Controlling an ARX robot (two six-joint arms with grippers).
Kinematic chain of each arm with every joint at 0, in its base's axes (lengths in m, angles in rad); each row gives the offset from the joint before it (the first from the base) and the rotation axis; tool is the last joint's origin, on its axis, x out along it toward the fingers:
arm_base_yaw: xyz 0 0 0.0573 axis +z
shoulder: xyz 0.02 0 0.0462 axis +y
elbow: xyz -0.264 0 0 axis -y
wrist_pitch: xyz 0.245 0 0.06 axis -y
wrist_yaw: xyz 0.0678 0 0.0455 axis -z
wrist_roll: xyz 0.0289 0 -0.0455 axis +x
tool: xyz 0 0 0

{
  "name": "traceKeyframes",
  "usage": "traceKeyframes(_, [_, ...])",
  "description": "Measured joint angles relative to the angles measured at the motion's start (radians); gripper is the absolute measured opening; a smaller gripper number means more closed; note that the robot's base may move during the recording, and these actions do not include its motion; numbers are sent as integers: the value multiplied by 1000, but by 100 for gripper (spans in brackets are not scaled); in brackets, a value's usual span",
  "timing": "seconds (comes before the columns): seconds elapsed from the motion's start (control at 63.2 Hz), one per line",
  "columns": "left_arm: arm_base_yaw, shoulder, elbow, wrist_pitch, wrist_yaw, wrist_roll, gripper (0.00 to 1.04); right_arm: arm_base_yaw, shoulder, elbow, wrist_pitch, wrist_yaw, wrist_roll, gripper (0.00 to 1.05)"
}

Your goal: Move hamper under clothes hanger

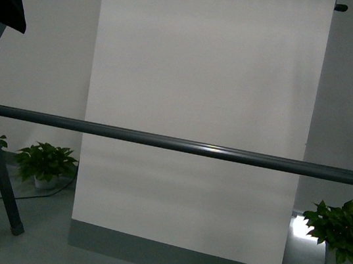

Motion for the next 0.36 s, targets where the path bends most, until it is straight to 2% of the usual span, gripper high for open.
traceKeyframes(0.079, [0,0,0,0,0,1,100,0,0,0,0,0,0,89])
traceKeyframes(0.142, [0,0,0,0,0,0,98,0,0,0,0,0,0,98])
traceKeyframes(0.364, [0,0,0,0,0,1,98,0,0,0,0,0,0,97])
